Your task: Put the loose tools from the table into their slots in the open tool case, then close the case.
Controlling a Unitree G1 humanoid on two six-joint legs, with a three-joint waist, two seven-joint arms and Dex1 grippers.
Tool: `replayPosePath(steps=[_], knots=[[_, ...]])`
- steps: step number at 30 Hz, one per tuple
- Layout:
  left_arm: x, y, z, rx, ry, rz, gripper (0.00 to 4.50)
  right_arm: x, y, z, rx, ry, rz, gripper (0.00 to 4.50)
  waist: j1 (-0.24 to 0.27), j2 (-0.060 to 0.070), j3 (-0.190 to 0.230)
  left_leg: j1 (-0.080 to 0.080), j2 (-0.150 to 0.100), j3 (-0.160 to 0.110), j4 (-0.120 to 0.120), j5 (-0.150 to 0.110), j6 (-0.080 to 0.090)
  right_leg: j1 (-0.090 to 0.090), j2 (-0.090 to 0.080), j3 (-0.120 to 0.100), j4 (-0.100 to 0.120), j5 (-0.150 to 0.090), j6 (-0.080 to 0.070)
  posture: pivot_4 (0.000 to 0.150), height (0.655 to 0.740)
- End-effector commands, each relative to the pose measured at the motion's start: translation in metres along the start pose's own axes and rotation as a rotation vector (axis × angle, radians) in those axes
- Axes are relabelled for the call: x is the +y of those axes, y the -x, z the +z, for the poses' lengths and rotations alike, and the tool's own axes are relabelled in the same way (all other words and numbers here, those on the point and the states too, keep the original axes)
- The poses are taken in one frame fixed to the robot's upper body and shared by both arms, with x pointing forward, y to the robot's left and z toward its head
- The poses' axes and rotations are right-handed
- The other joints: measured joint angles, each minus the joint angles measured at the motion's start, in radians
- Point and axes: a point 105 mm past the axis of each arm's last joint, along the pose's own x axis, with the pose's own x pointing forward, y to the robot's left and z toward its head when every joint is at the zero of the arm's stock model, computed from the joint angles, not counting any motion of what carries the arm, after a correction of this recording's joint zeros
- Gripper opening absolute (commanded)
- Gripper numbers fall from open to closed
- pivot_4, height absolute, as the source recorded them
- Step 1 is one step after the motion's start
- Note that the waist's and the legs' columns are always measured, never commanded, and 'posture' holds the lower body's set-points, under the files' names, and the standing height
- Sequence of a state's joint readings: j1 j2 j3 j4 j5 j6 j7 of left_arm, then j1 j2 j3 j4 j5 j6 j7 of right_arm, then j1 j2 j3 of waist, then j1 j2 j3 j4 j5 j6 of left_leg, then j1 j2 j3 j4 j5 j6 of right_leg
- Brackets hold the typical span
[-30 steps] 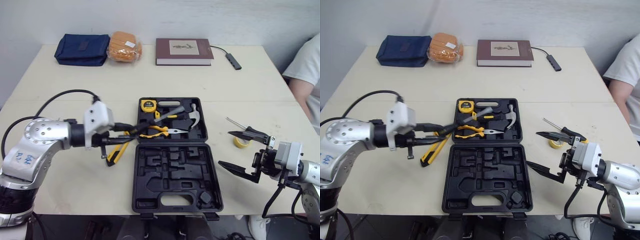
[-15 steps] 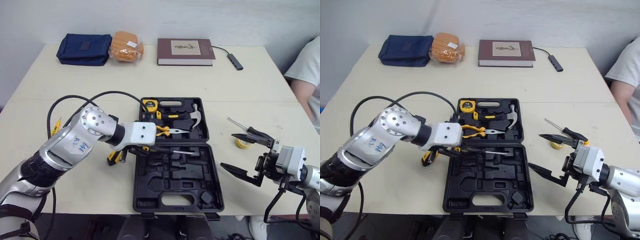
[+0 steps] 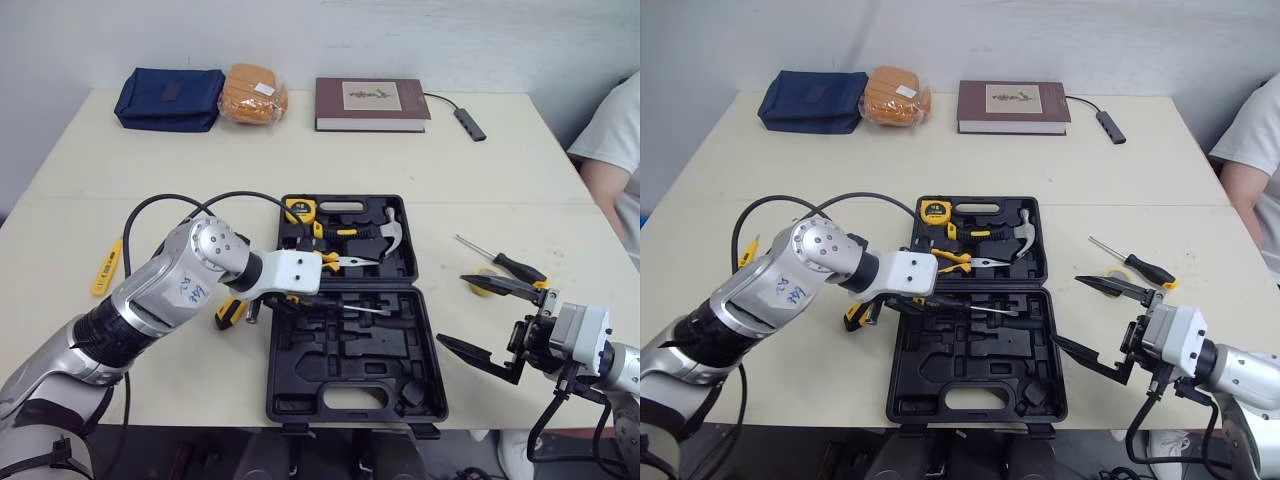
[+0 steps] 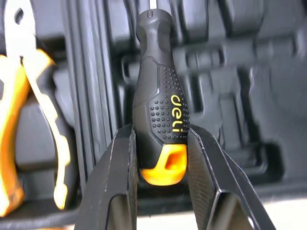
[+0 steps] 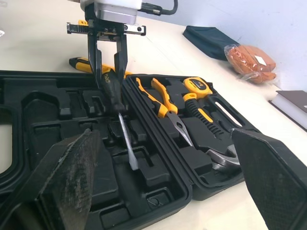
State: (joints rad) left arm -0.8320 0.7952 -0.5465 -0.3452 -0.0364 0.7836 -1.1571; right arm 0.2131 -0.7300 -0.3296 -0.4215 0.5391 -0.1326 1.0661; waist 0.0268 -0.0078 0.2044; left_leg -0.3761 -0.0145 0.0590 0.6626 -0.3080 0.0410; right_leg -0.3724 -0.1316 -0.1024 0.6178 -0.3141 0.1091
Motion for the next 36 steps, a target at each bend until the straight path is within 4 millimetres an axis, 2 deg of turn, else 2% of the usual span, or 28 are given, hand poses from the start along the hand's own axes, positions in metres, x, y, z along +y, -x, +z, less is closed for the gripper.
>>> replayPosePath(steps=[1, 7, 13, 19, 36], knots=[[0.007, 0.013, 0.007, -0.012, -0.009, 0.059, 0.72, -0.003, -0.001, 0.009, -0.017, 0.026, -0.01, 4.5, -0.001, 0.0, 0.0, 0.0, 0.0, 0.0, 0.0, 0.0, 0.0, 0.0, 0.0, 0.0, 0.0, 0.0, 0.0, 0.15, 0.74], [0.011, 0.013, -0.003, 0.042, -0.01, 0.092, 0.72, -0.007, -0.006, 0.013, -0.023, 0.033, -0.013, 4.5, 0.0, 0.0, 0.0, 0.0, 0.0, 0.0, 0.001, 0.0, 0.0, 0.0, 0.0, 0.0, 0.001, 0.0, 0.0, 0.15, 0.74], [0.01, 0.0, -0.01, 0.054, 0.005, 0.063, 0.72, -0.008, -0.01, 0.013, -0.026, 0.037, -0.008, 4.5, 0.001, 0.0, 0.0, 0.0, 0.0, 0.0, 0.001, 0.0, 0.0, 0.0, 0.0, 0.0, 0.001, 0.0, 0.0, 0.15, 0.74], [0.005, -0.003, -0.008, 0.042, 0.015, 0.028, 0.72, -0.008, -0.009, 0.009, -0.019, 0.034, -0.014, 4.5, 0.0, 0.0, 0.0, 0.0, 0.0, 0.0, 0.001, 0.0, 0.0, 0.0, 0.0, 0.0, 0.001, 0.0, 0.0, 0.15, 0.74], [0.008, -0.011, -0.01, 0.048, 0.016, 0.061, 0.72, -0.008, -0.008, -0.003, -0.017, 0.033, -0.025, 4.5, 0.004, 0.0, 0.0, 0.0, 0.0, 0.0, 0.003, 0.0, 0.001, 0.001, 0.0, 0.0, 0.002, 0.0, 0.0, 0.15, 0.74]])
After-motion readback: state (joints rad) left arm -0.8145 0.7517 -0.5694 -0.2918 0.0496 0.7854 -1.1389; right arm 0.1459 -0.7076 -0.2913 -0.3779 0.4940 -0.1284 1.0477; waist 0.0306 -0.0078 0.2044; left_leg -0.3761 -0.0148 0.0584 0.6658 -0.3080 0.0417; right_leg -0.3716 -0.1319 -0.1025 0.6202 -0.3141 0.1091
